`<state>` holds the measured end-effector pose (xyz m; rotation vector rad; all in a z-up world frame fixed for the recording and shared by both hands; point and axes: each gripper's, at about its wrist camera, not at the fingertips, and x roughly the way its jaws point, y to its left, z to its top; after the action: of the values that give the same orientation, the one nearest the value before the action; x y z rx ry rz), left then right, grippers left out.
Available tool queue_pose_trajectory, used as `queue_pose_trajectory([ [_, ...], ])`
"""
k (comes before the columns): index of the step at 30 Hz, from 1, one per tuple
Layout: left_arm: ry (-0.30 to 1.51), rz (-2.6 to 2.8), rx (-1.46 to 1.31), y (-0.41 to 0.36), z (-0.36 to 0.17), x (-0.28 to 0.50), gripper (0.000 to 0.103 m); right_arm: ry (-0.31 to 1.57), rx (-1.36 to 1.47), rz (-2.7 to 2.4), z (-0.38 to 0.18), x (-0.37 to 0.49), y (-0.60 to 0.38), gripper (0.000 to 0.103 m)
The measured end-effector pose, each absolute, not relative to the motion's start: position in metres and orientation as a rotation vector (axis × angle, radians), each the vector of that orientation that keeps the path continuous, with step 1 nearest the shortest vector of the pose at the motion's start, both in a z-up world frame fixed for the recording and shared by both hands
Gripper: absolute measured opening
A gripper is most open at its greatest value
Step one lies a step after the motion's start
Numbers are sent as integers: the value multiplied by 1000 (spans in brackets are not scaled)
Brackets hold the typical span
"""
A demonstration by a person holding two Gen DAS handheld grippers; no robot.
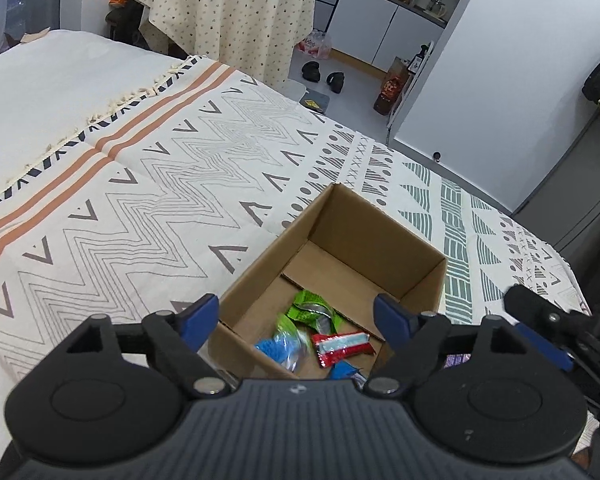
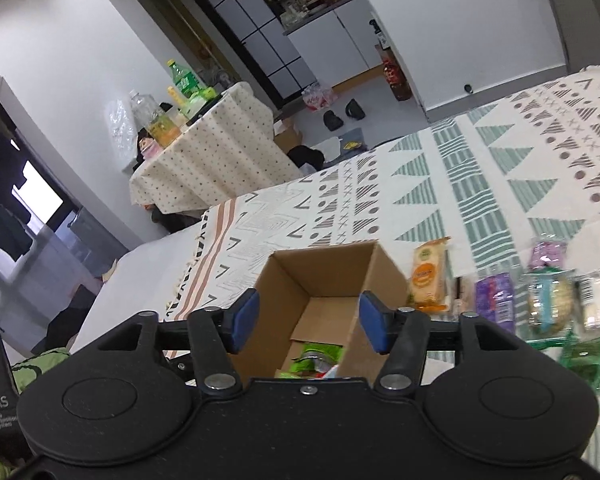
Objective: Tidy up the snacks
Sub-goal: 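Carry both snacks over the box and open both grippers to drop them, then move both tools back toward the remaining snacks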
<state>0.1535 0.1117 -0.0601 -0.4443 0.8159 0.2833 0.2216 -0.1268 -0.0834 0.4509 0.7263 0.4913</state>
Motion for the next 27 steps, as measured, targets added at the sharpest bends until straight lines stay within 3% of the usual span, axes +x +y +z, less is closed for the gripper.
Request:
queue_pose_trajectory([
  [4, 801, 271, -419, 99, -56, 152, 90, 694, 421, 461, -78, 210, -145, 85],
  [6, 791, 263, -408, 90, -53, 150, 91, 684, 414, 449, -76, 205, -155, 90],
  [9, 782, 250, -399, 78, -50, 149, 100, 676, 414, 423, -75, 198, -171, 96],
  [18, 763, 175, -379, 43, -41, 144, 102, 649, 397, 346, -71, 180, -218, 103],
  [27, 761, 126, -339, 6, -34, 138, 103, 655, 410, 288, -74, 165, -260, 103],
])
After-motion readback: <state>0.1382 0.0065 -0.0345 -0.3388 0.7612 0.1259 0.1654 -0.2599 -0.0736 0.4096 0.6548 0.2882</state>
